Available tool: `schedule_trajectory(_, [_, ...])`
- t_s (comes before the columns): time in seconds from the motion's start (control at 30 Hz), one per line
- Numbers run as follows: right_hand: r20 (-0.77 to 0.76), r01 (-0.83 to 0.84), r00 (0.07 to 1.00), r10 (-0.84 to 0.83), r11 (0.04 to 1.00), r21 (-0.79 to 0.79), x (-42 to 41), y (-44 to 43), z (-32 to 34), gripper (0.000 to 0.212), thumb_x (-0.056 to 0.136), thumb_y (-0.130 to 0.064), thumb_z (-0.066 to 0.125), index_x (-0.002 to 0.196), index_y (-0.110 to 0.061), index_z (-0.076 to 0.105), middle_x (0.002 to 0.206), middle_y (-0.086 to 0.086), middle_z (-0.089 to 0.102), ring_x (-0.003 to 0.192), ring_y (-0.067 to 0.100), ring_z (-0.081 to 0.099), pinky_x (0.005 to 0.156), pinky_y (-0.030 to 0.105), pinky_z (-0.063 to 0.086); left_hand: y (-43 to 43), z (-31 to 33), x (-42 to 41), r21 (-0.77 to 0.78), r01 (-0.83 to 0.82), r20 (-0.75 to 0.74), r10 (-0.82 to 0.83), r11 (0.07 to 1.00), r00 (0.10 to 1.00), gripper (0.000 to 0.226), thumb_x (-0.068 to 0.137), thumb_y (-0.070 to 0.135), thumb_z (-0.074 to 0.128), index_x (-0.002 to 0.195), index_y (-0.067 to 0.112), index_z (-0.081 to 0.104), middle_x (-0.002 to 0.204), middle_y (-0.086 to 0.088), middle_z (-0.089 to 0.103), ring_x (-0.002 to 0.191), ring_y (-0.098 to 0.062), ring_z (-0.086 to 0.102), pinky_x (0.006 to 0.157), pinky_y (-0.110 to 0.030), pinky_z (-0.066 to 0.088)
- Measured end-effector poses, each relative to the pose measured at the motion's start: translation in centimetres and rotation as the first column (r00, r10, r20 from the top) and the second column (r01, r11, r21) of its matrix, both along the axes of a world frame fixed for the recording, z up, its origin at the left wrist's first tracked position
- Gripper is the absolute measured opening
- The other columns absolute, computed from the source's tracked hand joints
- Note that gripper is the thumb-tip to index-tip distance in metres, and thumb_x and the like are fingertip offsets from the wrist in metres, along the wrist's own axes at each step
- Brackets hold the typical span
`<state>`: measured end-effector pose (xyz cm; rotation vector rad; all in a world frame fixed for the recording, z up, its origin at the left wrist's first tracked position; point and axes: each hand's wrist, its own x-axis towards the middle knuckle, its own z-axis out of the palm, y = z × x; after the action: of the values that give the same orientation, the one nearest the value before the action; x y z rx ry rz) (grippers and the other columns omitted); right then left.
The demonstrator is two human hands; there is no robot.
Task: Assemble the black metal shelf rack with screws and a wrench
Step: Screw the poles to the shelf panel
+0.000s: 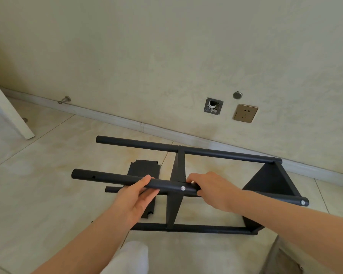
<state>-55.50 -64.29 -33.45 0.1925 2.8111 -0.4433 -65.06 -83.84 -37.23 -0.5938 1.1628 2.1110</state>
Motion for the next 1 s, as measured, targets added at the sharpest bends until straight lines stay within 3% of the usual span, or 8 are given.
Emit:
schedule_trajectory(0.17, [-0.099,0.053,0.994,-0.054,0.998,-0.014,0.0,0.7,1.9,0.032,0.1,-0.013,0.053,0.13,-0.023,0.055,0.119,0.004,0.064,0.101,0.018,0.061,0.092,0.025,0.048,0.9,3.5,-0.7,-0.029,0.074,-0.2,-0.078,0.997,0.977,0.024,0.092,0.004,0.065,0.115,0.006,0.06,0.095,-0.016,0.077,0.087,-0.029,0.076,0.074,-0.041,0.059])
schedule_trajectory(0.33, [-0.235,0.182,0.951,-0.199,0.979,-0.091,0.6,1.9,3.9,0.034,0.098,-0.017,0.059,0.13,-0.027,0.058,0.121,0.001,0.065,0.106,0.017,0.063,0.092,0.018,0.039,3.1,8.6,-1.1,-0.118,0.118,-0.441,-0.158,0.986,0.883,0.03,0.091,0.01,0.068,0.121,0.01,0.06,0.109,-0.012,0.074,0.094,-0.023,0.075,0.079,-0.037,0.062])
schedule_trajectory(0.47, [-0.284,0.264,0.91,-0.302,0.95,-0.167,1.4,2.8,5.5,0.037,0.097,-0.018,0.06,0.131,-0.029,0.055,0.122,-0.001,0.066,0.108,0.016,0.064,0.094,0.023,0.043,5.4,12.6,-0.8,-0.2,0.122,-0.59,-0.219,0.972,0.777,0.025,0.09,0.016,0.072,0.113,0.018,0.062,0.1,-0.004,0.076,0.084,-0.013,0.076,0.059,-0.023,0.06])
schedule_trajectory(0.57, [-0.29,0.289,0.888,-0.357,0.924,-0.251,2.3,3.3,6.5,0.035,0.095,-0.018,0.063,0.127,-0.03,0.055,0.119,-0.005,0.067,0.097,0.008,0.063,0.094,0.026,0.048,7.0,14.9,-0.1,-0.292,0.107,-0.676,-0.284,0.95,0.68,0.023,0.089,0.018,0.074,0.108,0.021,0.062,0.101,-0.002,0.074,0.079,-0.006,0.074,0.058,-0.02,0.058])
schedule_trajectory(0.67, [-0.256,0.319,0.878,-0.405,0.892,-0.32,3.8,3.6,6.8,0.028,0.094,-0.016,0.065,0.116,-0.03,0.055,0.113,-0.006,0.067,0.091,0.006,0.062,0.088,0.021,0.05,8.6,16.4,1.5,-0.372,0.108,-0.728,-0.362,0.922,0.582,0.024,0.087,0.018,0.076,0.107,0.02,0.062,0.1,-0.001,0.073,0.08,-0.008,0.075,0.064,-0.022,0.061])
schedule_trajectory(0.8, [-0.195,0.38,0.856,-0.478,0.839,-0.389,6.3,3.6,6.7,0.022,0.093,-0.017,0.065,0.107,-0.028,0.054,0.106,-0.009,0.064,0.09,0.007,0.064,0.061,0.007,0.045,10.7,16.7,4.4,-0.497,0.089,-0.75,-0.479,0.863,0.456,0.028,0.084,0.022,0.08,0.105,0.021,0.061,0.096,0.001,0.071,0.089,-0.013,0.071,0.068,-0.023,0.061])
schedule_trajectory(0.9, [-0.179,0.445,0.819,-0.546,0.8,-0.402,8.5,3.6,7.2,0.022,0.093,-0.026,0.066,0.111,-0.025,0.054,0.109,-0.008,0.063,0.092,0.008,0.062,0.061,0.006,0.043,12.0,16.1,6.5,-0.557,0.101,-0.743,-0.549,0.824,0.382,0.028,0.081,0.025,0.083,0.095,0.028,0.059,0.093,0.003,0.07,0.088,-0.013,0.071,0.072,-0.028,0.062])
schedule_trajectory(1.0, [-0.18,0.47,0.792,-0.584,0.771,-0.431,10.8,3.4,7.9,0.043,0.091,-0.034,0.068,0.127,-0.028,0.045,0.116,-0.015,0.051,0.096,0.009,0.061,0.072,0.011,0.045,13.2,15.6,8.8,-0.613,0.112,-0.725,-0.613,0.782,0.313,0.032,0.079,0.027,0.084,0.088,0.036,0.055,0.092,0.01,0.067,0.087,-0.011,0.069,0.082,-0.034,0.061])
